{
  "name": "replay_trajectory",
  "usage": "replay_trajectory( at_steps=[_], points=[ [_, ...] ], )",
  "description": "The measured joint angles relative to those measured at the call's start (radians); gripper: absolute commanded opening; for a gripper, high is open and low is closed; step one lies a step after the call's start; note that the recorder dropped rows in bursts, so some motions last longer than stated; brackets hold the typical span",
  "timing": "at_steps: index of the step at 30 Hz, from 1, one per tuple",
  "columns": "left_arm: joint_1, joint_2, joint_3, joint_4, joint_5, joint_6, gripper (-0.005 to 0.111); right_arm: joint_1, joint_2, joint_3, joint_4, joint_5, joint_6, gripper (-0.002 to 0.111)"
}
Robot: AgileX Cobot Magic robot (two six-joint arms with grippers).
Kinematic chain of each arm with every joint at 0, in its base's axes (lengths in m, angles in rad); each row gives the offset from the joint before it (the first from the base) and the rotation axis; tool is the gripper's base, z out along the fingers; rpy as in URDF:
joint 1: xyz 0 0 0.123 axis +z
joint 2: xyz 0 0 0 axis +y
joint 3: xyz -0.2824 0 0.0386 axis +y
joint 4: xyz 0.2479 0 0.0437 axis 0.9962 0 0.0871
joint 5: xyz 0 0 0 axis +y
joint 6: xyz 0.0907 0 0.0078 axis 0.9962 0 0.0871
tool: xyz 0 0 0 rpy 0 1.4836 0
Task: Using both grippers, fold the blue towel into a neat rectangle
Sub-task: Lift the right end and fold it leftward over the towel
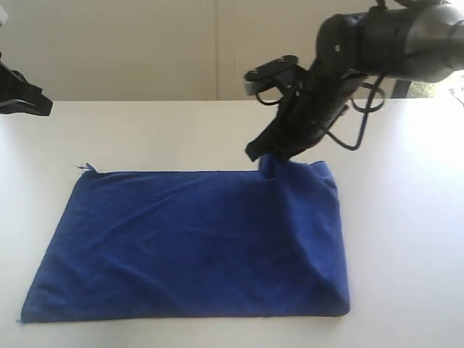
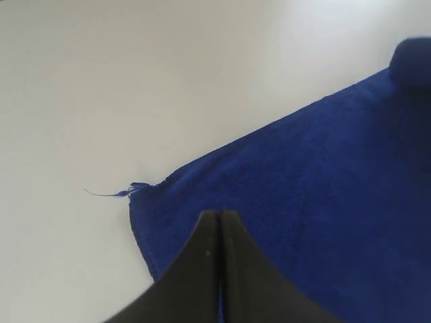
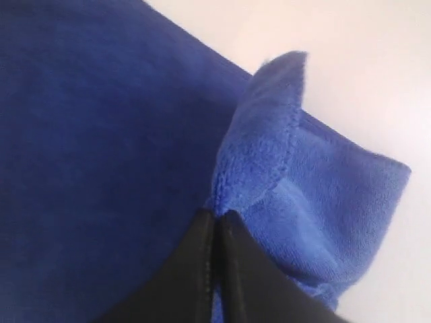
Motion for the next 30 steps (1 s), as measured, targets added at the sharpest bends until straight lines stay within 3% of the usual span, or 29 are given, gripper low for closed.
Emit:
replay_trajectory(
  at_steps=[8,16,30],
  points=[
    [0.0,0.0,0.0,0.0,-0.029,0.0,0.0,0.195,0.09,-0.163,0.104,0.002,0.0,0.0],
    [0.0,0.0,0.0,-0.001,-0.049,0.0,0.0,0.321,0.237,-0.37,0.155,0.007,-0.002,0.0],
    [0.0,0.0,0.0,0.016,-0.074,0.0,0.0,0.388,0.433,-0.672,0.171,0.049,0.024,0.0]
  ],
)
